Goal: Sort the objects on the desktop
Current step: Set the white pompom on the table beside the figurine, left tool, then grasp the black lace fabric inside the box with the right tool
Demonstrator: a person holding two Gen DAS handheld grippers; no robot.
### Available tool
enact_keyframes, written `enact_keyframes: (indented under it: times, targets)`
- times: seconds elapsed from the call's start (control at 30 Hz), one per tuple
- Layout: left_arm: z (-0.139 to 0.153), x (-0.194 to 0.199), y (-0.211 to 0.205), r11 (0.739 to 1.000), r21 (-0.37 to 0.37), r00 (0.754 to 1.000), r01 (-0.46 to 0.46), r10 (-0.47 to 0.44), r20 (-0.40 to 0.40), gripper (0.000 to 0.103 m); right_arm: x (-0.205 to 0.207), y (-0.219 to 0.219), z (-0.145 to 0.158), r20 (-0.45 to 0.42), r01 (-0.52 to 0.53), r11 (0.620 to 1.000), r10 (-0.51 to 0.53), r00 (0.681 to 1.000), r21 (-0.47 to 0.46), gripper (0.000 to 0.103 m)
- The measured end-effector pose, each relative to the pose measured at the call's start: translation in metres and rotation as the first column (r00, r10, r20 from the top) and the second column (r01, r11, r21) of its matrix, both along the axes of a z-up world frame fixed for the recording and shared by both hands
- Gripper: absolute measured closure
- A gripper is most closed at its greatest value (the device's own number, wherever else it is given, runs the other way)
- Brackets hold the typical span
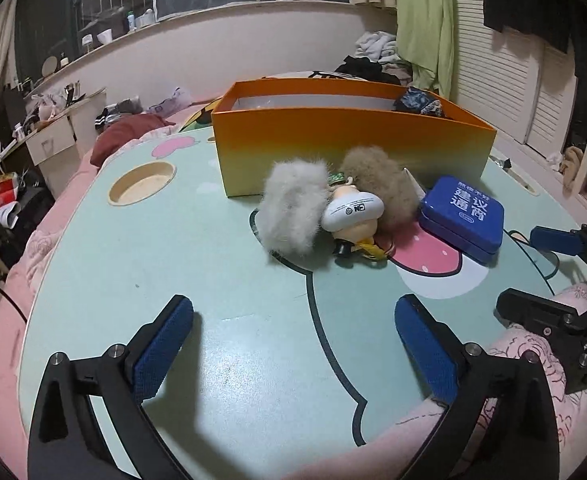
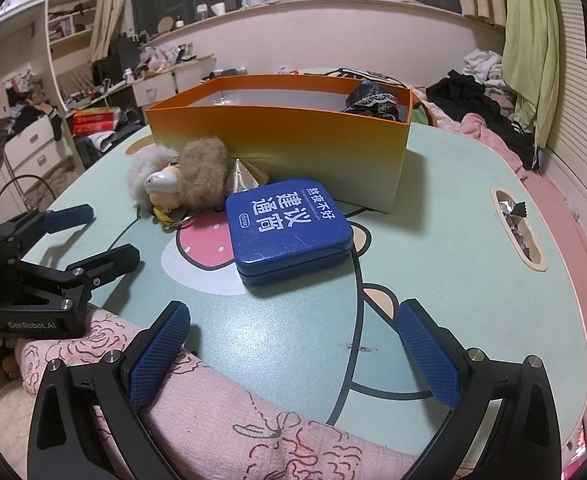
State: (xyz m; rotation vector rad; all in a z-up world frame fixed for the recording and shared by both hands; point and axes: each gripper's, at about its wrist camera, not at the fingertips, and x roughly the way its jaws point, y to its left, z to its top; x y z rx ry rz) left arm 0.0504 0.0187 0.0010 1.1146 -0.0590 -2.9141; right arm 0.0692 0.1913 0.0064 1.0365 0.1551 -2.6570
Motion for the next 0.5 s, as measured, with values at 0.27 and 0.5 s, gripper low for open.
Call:
enact_keyframes:
  times: [0.27, 0.5]
  targets:
    - [-0.004, -0.003, -0.001, 1.000, 0.011, 1.000, 0.006, -0.006, 0.002, 0.002, 0.009, 0.007, 0.042, -0.146, -0.011, 0.999, 0.004, 0.989, -0.049, 0.036]
    - [-0.005, -0.003, -0.001, 1.000, 0.011, 1.000, 0.006, -0.006, 0.002, 0.002, -0.088, -0.005, 0.113, -0.092, 0.052, 0.992, -0.042, 0.995, 0.111, 0.053]
